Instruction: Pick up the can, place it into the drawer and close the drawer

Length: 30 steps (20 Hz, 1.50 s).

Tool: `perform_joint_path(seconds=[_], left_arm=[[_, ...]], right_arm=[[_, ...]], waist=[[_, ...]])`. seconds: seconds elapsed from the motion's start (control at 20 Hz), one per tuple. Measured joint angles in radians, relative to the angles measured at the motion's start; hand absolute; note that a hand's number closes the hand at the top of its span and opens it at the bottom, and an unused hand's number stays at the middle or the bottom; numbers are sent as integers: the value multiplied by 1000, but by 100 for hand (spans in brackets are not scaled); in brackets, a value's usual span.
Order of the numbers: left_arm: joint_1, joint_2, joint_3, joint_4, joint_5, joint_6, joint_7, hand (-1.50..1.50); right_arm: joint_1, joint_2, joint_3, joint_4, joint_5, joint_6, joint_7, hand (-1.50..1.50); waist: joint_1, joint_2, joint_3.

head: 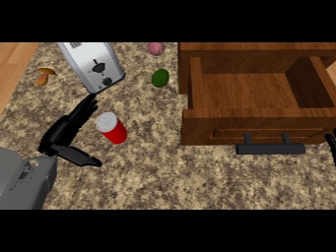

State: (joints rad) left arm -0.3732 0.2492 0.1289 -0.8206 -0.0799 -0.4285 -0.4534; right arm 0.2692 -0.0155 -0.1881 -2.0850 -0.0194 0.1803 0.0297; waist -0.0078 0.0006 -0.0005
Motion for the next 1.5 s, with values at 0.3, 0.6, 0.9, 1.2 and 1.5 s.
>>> perform_joint_path(seconds=[0.3, 0.6, 0.9, 1.2, 1.5], left_arm=[[-39, -5, 6, 158, -42, 32, -95, -150], [-118, -2, 21, 320, -68, 51, -173, -150], [-187, -14, 28, 411, -84, 73, -199, -150], [-213, -37, 31, 476, -95, 103, -240, -150], [-262, -53, 42, 517, -92, 113, -226, -150]], right_arm=[[-18, -5, -13, -8, -5, 0, 18, -150], [-23, -16, -36, -18, -33, 16, 34, -150], [-24, -3, -15, -26, -17, 3, 41, -150], [-38, -9, -15, -34, -19, 2, 67, -150], [-13, -6, -21, -47, -26, 12, 57, -150]], waist=[[-1, 1, 0], [-5, 2, 0], [-7, 3, -1], [-6, 3, 0], [-8, 3, 0]])
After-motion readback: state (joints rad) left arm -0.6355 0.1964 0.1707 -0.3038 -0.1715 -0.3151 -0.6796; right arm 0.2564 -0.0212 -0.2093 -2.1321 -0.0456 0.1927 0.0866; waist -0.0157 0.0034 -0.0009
